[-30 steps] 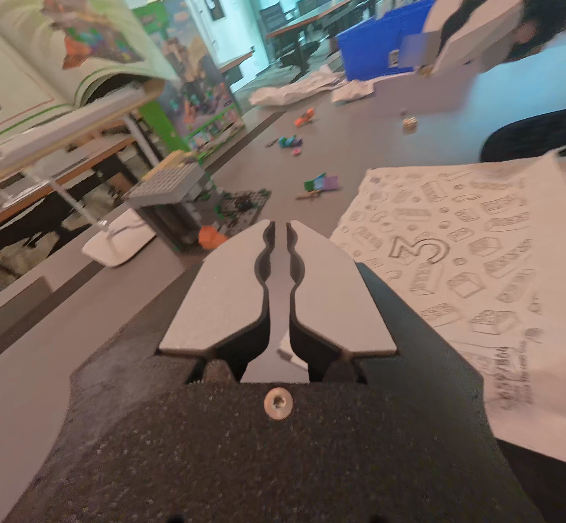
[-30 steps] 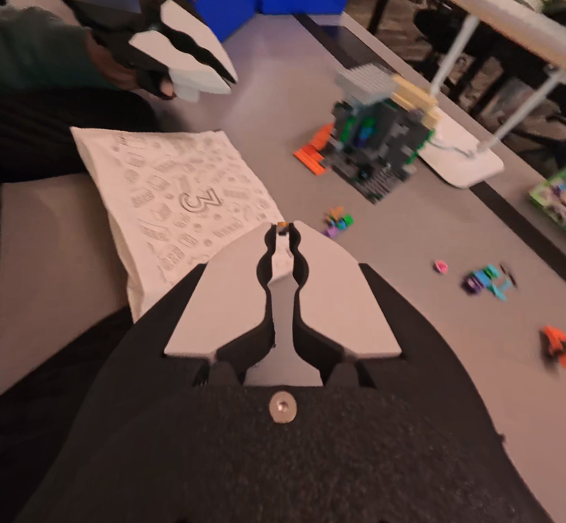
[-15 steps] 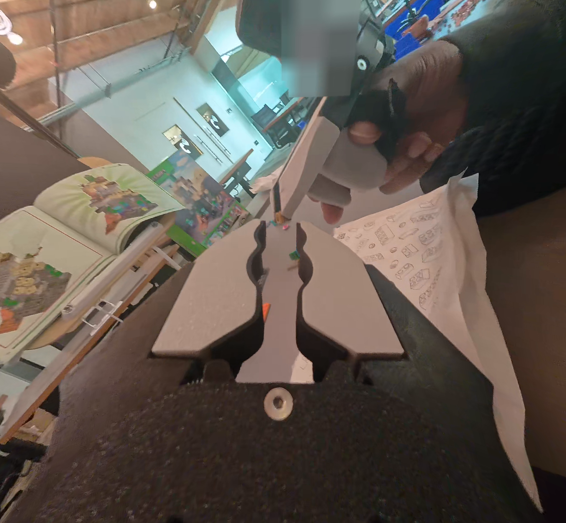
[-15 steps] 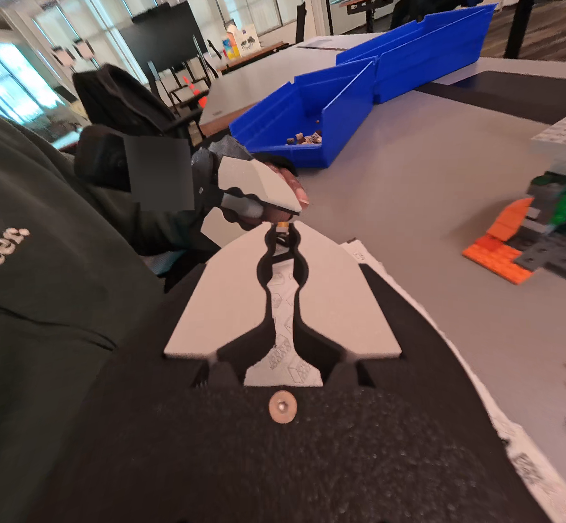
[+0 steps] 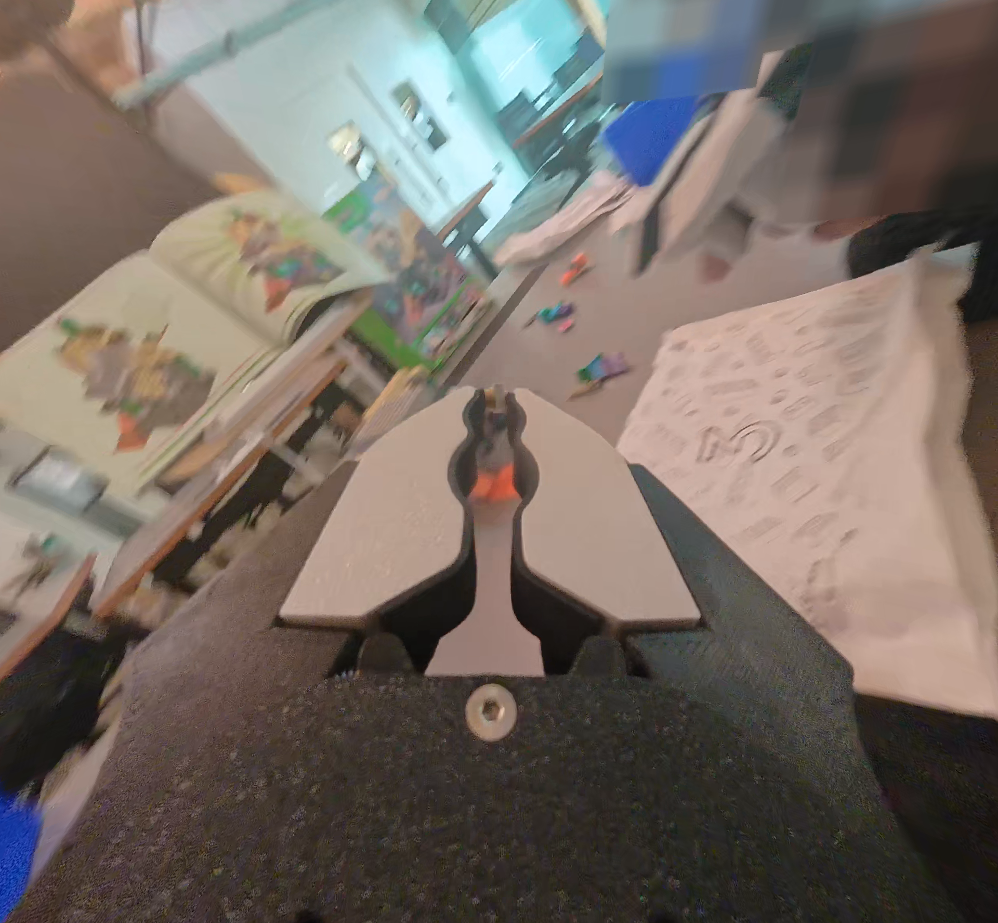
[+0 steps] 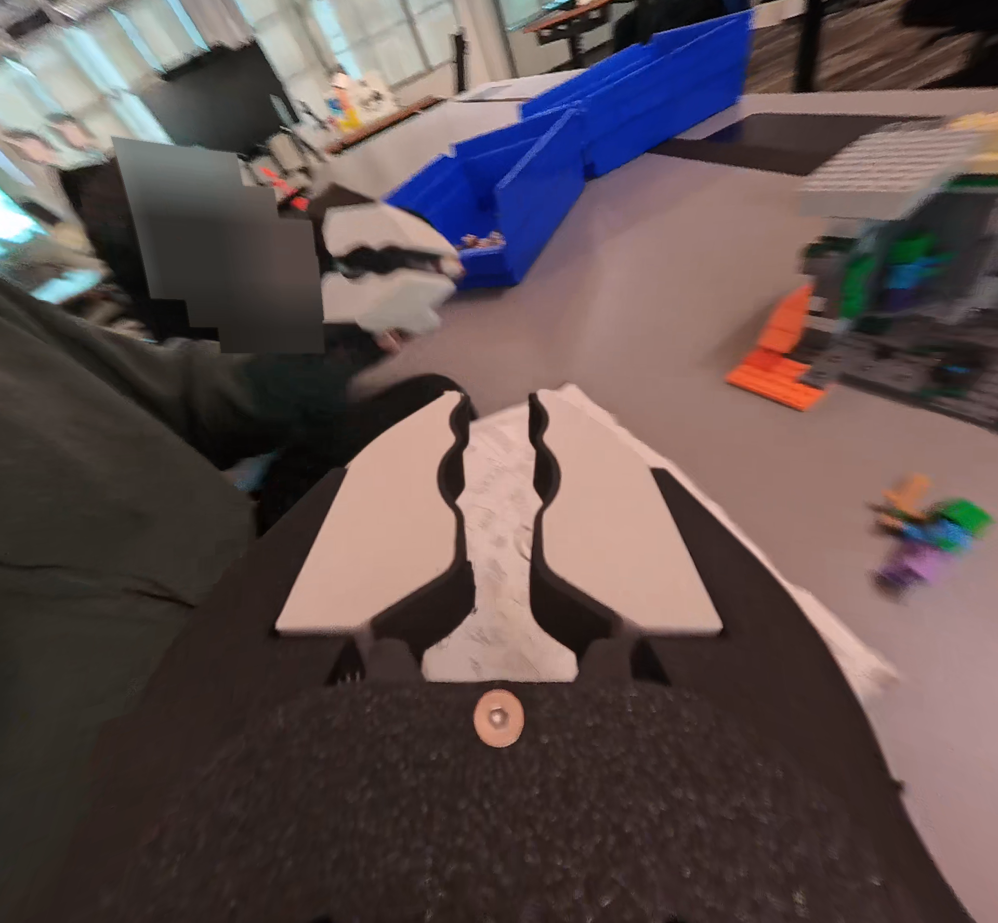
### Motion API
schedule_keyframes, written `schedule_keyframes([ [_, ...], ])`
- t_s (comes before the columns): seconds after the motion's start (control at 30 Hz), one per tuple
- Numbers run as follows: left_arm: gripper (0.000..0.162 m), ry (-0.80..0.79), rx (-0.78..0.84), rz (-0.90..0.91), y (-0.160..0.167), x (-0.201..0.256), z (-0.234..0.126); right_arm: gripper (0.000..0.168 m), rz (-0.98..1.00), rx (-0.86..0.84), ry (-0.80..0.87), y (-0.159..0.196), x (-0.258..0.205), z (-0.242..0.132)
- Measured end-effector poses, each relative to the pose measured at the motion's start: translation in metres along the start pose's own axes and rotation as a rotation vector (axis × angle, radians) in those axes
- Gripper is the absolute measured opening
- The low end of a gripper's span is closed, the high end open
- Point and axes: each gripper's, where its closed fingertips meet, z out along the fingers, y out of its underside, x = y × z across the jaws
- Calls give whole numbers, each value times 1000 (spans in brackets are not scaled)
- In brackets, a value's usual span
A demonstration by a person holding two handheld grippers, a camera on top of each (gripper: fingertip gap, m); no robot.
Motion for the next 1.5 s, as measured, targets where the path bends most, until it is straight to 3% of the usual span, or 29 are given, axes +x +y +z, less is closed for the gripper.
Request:
schedule_keyframes([
  [0.13, 8, -281, -197, -156, 49, -82, -50, 19, -35, -32, 194, 15, 32, -41],
  [0.23, 8, -494, -453, -265, 108, -141, -106, 17, 28, 22, 243, 18, 44, -71],
  [0.33, 8, -502, -654, -470, 160, -161, -144, 16, 37, 66, 311, 19, 54, -96],
  [0.47, 8, -434, -804, -656, 199, -158, -160, 15, 36, 101, 363, 19, 58, -118],
  [0.7, 14, -438, -831, -686, 209, -162, -160, 15, -8, 1, 556, 34, 81, -152],
  [0.9, 41, -438, -835, -671, 214, -160, -162, 15, -8, -138, 757, 56, 116, -198],
  [1.17, 56, -367, -840, -666, 213, -148, -157, 16, -11, -378, 813, 82, 168, -217],
  [1.37, 52, -346, -786, -611, 198, -143, -149, 17, -44, -498, 767, 89, 197, -210],
  [1.5, 42, -310, -692, -552, 170, -135, -136, 16, -51, -581, 726, 95, 209, -206],
])
